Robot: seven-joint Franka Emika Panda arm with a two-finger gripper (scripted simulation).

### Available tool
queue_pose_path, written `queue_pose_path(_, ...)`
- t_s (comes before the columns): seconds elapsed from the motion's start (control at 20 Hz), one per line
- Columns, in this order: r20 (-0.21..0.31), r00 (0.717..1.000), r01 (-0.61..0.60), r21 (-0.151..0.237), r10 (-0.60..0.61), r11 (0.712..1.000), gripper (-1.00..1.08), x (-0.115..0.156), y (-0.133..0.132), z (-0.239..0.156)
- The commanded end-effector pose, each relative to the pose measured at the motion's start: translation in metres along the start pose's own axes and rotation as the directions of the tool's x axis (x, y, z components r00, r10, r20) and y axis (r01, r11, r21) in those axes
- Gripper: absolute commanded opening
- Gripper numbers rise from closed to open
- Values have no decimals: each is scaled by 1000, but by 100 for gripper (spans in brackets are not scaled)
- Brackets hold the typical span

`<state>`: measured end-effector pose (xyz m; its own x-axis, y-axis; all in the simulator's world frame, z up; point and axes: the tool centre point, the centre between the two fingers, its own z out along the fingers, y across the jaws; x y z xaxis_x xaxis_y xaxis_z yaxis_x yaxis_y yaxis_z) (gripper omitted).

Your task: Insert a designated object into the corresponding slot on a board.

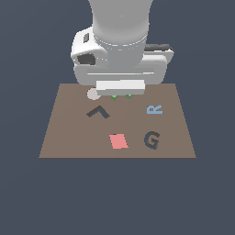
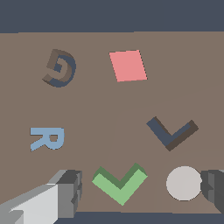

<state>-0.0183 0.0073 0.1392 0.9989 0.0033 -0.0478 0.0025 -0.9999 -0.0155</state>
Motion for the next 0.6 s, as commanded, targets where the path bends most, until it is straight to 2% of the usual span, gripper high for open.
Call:
queue_pose_path(0.0, 0, 1000, 0, 0, 0, 1000, 100, 0, 0, 0)
queue_pose_path(0.55, -7, 996, -88, 0, 88, 996, 100, -8, 2, 12)
